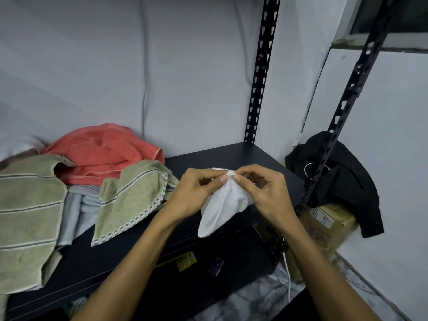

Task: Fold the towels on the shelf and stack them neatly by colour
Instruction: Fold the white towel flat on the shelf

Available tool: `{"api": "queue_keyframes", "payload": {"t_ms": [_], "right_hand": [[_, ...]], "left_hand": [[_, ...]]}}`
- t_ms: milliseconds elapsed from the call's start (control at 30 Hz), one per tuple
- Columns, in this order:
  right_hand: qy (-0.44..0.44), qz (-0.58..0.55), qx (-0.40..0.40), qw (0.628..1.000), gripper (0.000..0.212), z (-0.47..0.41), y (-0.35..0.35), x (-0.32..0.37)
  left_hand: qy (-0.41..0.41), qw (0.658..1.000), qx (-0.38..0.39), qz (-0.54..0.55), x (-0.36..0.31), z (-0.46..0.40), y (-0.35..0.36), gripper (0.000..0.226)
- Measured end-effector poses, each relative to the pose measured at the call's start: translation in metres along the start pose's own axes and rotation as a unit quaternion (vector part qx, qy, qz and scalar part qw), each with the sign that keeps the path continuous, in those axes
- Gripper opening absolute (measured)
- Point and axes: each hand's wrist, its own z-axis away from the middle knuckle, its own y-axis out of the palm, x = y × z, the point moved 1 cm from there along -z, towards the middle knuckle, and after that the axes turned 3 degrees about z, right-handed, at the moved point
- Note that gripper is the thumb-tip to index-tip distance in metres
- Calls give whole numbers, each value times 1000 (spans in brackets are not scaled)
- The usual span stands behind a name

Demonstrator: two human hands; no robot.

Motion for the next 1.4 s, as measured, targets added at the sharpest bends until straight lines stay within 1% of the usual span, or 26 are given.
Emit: {"api": "queue_keyframes", "payload": {"t_ms": [100,200,233,333,367,400,467,533,567,600,667,733,800,867,933,1000,1100,1167,1233,1267,1333,1400], "right_hand": [[5,-10,-9,1000,4,-4,6,-1],[3,-5,-4,1000,2,-7,12,-4],[1,4,4,1000,5,-7,14,-5],[-38,88,63,993,28,-13,18,-3],[-56,118,77,988,30,-16,19,-2],[-68,136,80,985,27,-20,21,0],[-71,149,54,985,17,-28,23,4],[-53,143,15,988,13,-41,21,5],[-44,139,-2,989,13,-49,17,7],[-39,138,-18,990,13,-57,13,9],[-32,137,-35,989,12,-75,2,14],[-29,130,-30,991,13,-91,-5,20],[-36,136,-20,990,13,-106,-8,24],[-45,129,-23,990,12,-121,-11,30],[-54,121,-33,991,10,-135,-16,38],[-62,112,-42,991,11,-148,-24,48],[-75,97,-64,990,12,-165,-38,65],[-84,93,-76,989,12,-178,-46,74],[-76,104,-79,988,11,-194,-51,80],[-67,112,-75,989,9,-202,-54,81],[-47,121,-56,990,4,-219,-57,83],[-32,121,-57,991,3,-235,-60,82]], "left_hand": [[29,997,-7,-66,2,0,0,24],[68,984,-51,-155,5,-1,-4,21],[73,981,-53,-171,4,-2,-7,21],[79,977,-34,-197,-4,-4,-13,23],[83,973,-38,-212,-8,-5,-15,22],[86,970,-50,-221,-12,-7,-17,19],[74,974,-77,-201,-18,-9,-20,18],[37,975,-85,-202,-21,-8,-22,30],[22,968,-81,-238,-21,-5,-24,34],[17,956,-77,-283,-21,-3,-27,32],[35,936,-100,-335,-25,-2,-40,19],[63,926,-142,-344,-36,-11,-57,11],[83,912,-146,-374,-51,-29,-73,12],[84,902,-136,-401,-64,-48,-84,16],[88,897,-126,-415,-80,-63,-93,18],[110,891,-133,-421,-99,-75,-100,19],[148,890,-164,-399,-127,-92,-108,23],[160,881,-184,-405,-141,-104,-111,28],[152,869,-198,-428,-151,-119,-113,31],[146,868,-196,-432,-154,-127,-113,30],[140,875,-180,-427,-160,-142,-111,24],[129,879,-165,-428,-164,-156,-108,20]]}}
